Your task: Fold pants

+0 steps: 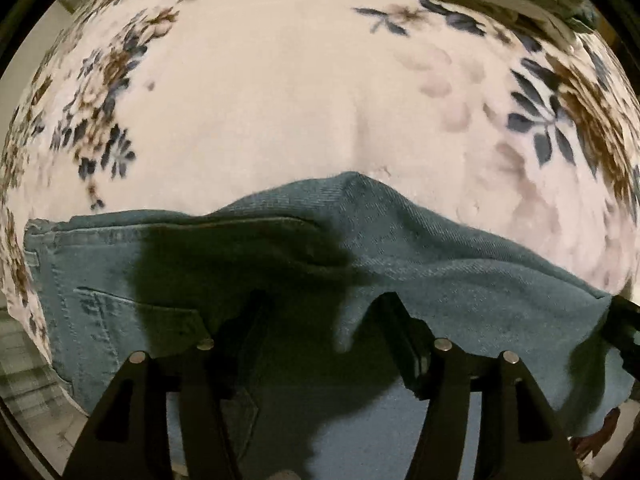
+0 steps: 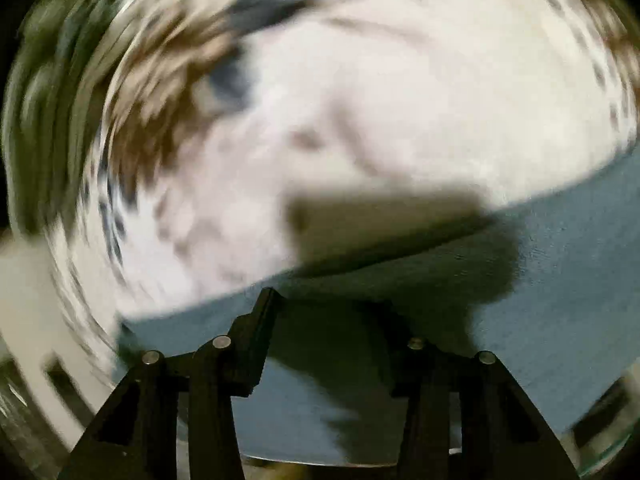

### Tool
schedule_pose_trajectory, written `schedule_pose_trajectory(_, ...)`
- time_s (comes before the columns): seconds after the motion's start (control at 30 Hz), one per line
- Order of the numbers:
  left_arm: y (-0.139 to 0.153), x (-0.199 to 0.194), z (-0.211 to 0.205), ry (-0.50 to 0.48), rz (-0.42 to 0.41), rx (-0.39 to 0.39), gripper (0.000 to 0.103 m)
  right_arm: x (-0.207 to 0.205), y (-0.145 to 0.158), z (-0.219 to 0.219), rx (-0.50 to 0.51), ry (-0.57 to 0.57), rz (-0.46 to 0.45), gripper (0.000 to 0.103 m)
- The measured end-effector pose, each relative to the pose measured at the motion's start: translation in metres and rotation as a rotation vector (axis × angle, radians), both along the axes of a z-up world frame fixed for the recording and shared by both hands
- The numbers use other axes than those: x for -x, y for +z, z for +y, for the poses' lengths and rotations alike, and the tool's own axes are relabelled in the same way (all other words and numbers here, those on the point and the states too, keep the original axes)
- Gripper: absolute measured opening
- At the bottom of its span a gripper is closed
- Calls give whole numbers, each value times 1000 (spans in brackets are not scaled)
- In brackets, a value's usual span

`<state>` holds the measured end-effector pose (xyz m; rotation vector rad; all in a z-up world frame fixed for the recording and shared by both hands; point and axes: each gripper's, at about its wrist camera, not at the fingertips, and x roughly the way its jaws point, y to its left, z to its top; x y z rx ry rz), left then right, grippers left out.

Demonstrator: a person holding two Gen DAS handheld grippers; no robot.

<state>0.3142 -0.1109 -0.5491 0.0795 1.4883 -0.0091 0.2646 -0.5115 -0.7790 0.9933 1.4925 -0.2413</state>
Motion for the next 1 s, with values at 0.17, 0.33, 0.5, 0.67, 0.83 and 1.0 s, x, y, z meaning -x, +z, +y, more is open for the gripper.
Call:
schedule_pose_trajectory(0.17, 24, 21, 25, 38, 23, 52, 57, 60, 35, -25, -39, -108, -106, 62)
schedule_pose_trajectory(0.33, 27, 69, 60, 93, 78, 28, 57, 181, 64, -98, 79, -410, -77, 63)
schedule_pose_trajectory(0.5, 1, 93, 83, 149, 174, 11, 57, 267, 48, -165, 101, -608, 16, 63)
schedule_pose_trajectory(0.67, -7, 100, 74, 123, 182, 4, 57, 245, 48, -131, 2, -491, -41, 63)
schedule_pose_trajectory(0.83, -13, 123, 63, 93, 171, -38, 58, 195, 25, -26, -200, -305, -43, 61)
schedule_pose_trajectory(1.0, -14, 125, 59, 87, 177, -42, 58, 181, -14, 19, -178, -322, 40, 23)
